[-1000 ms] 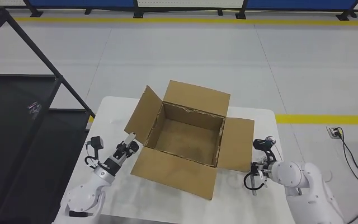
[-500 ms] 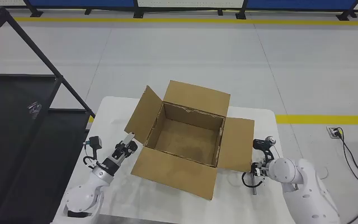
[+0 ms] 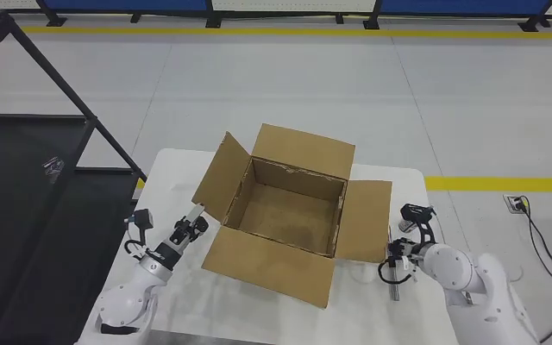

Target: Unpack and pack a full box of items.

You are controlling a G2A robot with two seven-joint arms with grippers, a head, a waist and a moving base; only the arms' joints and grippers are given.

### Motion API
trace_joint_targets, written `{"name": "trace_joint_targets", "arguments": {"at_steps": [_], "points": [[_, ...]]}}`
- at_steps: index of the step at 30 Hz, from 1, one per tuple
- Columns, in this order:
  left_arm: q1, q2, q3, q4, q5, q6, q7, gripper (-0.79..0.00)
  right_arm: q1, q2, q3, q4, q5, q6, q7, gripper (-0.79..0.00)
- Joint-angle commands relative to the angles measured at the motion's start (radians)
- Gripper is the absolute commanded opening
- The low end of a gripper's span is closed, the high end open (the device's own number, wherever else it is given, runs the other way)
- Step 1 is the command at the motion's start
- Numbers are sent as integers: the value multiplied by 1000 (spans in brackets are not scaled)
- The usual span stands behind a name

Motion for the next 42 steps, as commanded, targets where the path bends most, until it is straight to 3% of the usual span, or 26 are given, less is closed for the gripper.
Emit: {"name": "trace_joint_targets", "arguments": {"at_steps": [1, 3, 6, 7, 9, 10, 15, 20, 26, 42], "points": [[0, 1, -1, 4, 9, 0, 1, 0, -22, -1, 20, -54, 19, 53, -27, -46], [2, 2, -1, 6, 18, -3, 2, 0, -44, -1, 43, -97, 44, 81, -59, -111], [5, 4, -2, 5, 17, -6, 3, 0, -76, -1, 77, -147, 79, 100, -97, -123], [6, 4, -3, 5, 18, -7, 3, 0, -86, -1, 86, -161, 88, 115, -113, -108], [8, 5, -4, 4, 17, -7, 6, 0, -103, -3, 108, -189, 121, 135, -160, 0], [9, 5, -5, 3, 16, -7, 8, 0, -114, -4, 117, -202, 140, 134, -186, 0], [12, 7, -5, 0, 12, -10, 11, 0, -155, -6, 137, -236, 231, 58, -250, 0], [13, 8, -6, 1, 9, -11, 16, 0, -165, -4, 149, -221, 362, -86, -263, 0], [13, 9, -3, 5, 10, -13, 23, 0, -95, -2, 93, -136, 432, -190, -213, 0], [24, 14, -25, 44, 9, -14, 74, 0, 107, -5, -54, -6, 425, -205, -216, 0]]}}
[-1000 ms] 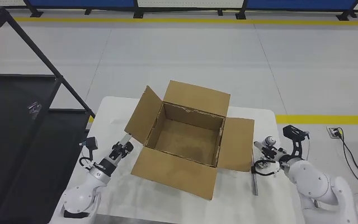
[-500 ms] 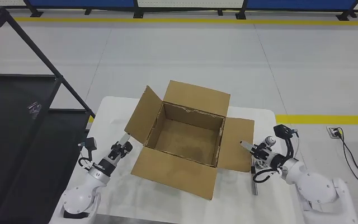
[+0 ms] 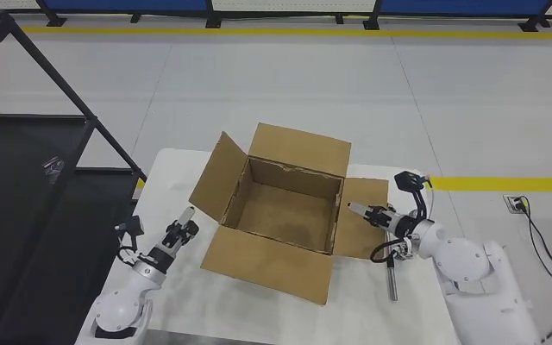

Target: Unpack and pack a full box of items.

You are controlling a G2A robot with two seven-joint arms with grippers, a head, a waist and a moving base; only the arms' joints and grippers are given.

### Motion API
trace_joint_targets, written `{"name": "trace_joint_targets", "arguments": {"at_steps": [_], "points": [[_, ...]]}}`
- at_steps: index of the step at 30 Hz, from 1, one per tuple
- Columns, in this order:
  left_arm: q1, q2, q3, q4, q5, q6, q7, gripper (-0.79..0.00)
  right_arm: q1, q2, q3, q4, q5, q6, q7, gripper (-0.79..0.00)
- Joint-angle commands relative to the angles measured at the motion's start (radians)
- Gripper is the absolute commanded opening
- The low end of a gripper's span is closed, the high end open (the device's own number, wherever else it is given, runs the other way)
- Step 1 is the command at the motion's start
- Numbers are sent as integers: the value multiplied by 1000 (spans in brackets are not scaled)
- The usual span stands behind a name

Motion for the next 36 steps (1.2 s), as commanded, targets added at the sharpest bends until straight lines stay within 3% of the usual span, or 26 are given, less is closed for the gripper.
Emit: {"name": "trace_joint_targets", "arguments": {"at_steps": [1, 13, 21, 30, 36], "points": [[2, 0, -6, 6, -7, 2, 12, 0, 20, 0, -5, 23, 7, -5, 0, 0], [14, 5, -36, 27, -26, 34, 26, 0, 78, 4, -18, 94, 52, -30, -36, 0], [-53, -2, 34, 97, 73, 148, 91, 0, 114, 2, -39, 116, 64, -34, -95, 0], [-111, -12, 126, 142, 146, 146, 73, 0, -41, 18, 61, -33, 77, -151, -245, 0], [-139, -16, 161, 164, 173, 146, 54, 0, -70, 20, 86, -49, 76, -123, -269, 0]]}}
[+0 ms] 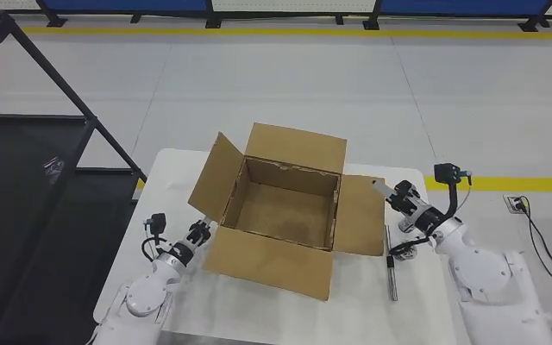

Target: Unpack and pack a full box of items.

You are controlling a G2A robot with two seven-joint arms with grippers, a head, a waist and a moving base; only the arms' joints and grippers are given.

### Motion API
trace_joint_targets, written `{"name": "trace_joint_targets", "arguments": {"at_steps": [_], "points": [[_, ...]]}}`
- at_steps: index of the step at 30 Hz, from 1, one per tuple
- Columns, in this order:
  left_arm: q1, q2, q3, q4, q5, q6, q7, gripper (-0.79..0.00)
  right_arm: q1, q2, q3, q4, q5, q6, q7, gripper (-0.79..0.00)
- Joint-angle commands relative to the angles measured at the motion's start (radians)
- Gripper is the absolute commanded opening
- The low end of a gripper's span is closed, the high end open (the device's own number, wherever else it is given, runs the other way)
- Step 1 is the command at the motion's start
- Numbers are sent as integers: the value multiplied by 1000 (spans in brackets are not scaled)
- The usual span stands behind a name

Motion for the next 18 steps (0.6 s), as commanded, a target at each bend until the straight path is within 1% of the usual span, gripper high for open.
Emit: {"name": "trace_joint_targets", "arguments": {"at_steps": [1, 11, 15, 18], "points": [[-7, -1, 8, 6, 9, 0, -6, 0, 0, 0, 0, 0, 0, -1, 1, 0], [-6, 0, 27, 2, 39, -15, -28, 0, -13, 2, 2, -4, -12, -8, -1, 0], [2, 2, 7, 3, 38, -17, -5, 0, -34, 14, 25, -20, -53, -32, 68, 0], [9, 6, -23, 1, 21, -22, 17, 0, -82, 25, 65, -51, -79, -75, 123, 0]]}}
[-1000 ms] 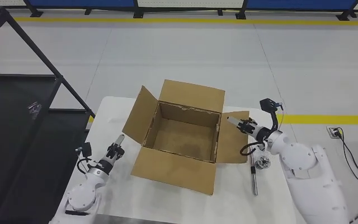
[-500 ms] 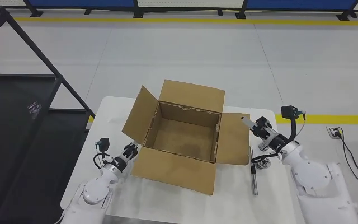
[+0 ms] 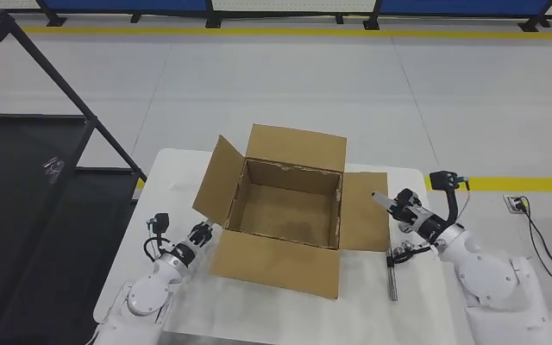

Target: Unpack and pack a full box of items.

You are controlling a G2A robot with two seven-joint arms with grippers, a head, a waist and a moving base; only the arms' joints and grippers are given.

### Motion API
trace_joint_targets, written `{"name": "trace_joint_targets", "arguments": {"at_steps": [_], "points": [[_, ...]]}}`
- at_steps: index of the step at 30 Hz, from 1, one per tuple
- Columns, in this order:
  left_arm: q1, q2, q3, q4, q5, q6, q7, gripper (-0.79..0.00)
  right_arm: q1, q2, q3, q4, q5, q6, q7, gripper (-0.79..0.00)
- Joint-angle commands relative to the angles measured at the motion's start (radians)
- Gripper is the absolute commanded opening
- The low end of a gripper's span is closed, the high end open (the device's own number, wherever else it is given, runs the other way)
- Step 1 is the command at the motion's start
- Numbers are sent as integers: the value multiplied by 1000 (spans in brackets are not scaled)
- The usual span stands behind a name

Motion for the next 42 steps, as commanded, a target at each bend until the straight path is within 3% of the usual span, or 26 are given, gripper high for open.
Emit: {"name": "trace_joint_targets", "arguments": {"at_steps": [1, 6, 14, 20, 29, 35, 42], "points": [[7, 3, -25, -4, -18, -5, 14, 0, -41, 8, 35, -24, -12, -35, 35, 0], [33, 10, -89, -51, -68, -17, 28, 0, -154, 31, 94, -106, -83, -152, 177, 0], [98, 19, -182, -198, -223, -41, -23, 0, -236, 56, 113, -187, -183, -194, 380, 0], [150, 20, -214, -323, -375, -90, -92, 0, -236, 56, 113, -187, -183, -194, 380, 0], [150, 20, -214, -323, -375, -90, -92, 0, -238, 55, 97, -181, -180, -207, 356, 0], [150, 20, -214, -323, -375, -90, -92, 0, -162, 63, -30, -94, -258, -223, 515, 0], [150, 20, -214, -323, -375, -90, -92, 0, -73, 60, -126, 7, -336, -122, 513, 0]]}}
